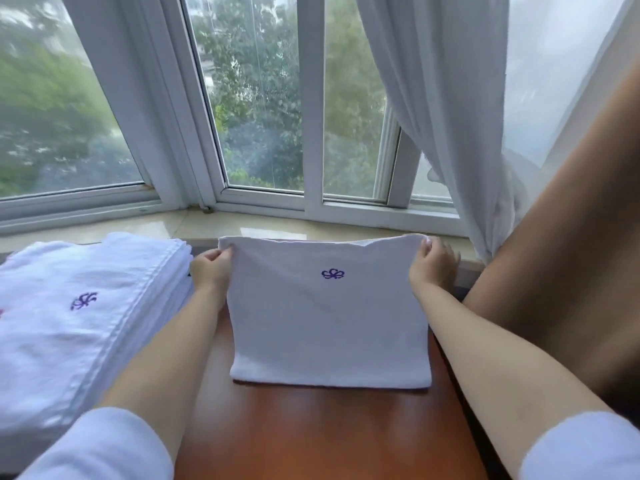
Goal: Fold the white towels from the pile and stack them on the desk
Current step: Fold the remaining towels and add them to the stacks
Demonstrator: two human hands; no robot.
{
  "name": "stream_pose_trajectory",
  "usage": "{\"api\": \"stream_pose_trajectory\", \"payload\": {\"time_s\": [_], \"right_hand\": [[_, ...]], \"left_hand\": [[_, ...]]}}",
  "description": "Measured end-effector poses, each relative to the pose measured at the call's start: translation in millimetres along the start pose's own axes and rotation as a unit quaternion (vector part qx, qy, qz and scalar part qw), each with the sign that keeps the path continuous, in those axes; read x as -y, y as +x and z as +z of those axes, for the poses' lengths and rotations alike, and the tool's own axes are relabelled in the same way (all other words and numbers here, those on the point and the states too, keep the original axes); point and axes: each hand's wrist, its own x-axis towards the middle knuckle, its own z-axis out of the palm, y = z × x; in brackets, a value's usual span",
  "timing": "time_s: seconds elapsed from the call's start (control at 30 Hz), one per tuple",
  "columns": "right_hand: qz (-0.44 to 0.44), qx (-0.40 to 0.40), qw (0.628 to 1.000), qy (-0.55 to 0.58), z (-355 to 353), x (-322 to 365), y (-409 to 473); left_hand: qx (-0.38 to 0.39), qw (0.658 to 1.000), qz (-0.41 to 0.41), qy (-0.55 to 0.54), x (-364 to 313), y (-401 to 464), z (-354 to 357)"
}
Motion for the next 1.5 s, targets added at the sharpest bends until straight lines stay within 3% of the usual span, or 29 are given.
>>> {"api": "stream_pose_trajectory", "payload": {"time_s": [0.23, 0.33, 0.47, 0.6, 0.9, 1.17, 1.37, 1.5], "right_hand": [[-0.083, -0.135, 0.987, 0.036, -78.9, 29.4, -5.4], [-0.084, -0.131, 0.987, 0.039, -102.7, 23.0, -16.6], [-0.033, -0.126, 0.99, 0.057, -123.9, 11.5, -29.9], [0.011, -0.139, 0.983, 0.119, -136.5, 2.7, -31.4], [0.068, 0.069, 0.993, 0.067, -115.2, -40.5, -17.7], [0.014, -0.015, 0.997, 0.077, -102.5, 3.2, 14.2], [0.017, -0.045, 0.998, 0.035, -86.5, -20.9, -33.0], [0.146, 0.093, 0.982, -0.081, -77.9, -73.4, -78.9]], "left_hand": [[-0.101, 0.987, 0.128, 0.013, -53.1, -52.4, -17.0], [-0.134, 0.98, 0.148, 0.017, -56.5, -78.1, -23.8], [-0.153, 0.981, 0.116, -0.033, -57.7, -119.3, -28.9], [-0.102, 0.989, 0.066, -0.084, -55.9, -142.2, -28.6], [-0.024, 0.998, 0.011, -0.051, -23.4, -116.4, -17.6], [-0.082, 0.984, 0.116, -0.104, -63.7, -61.0, 3.4], [0.01, 0.996, 0.082, -0.025, -14.0, -59.6, -12.3], [0.092, 0.993, 0.001, 0.073, 58.1, -82.9, -40.2]]}}
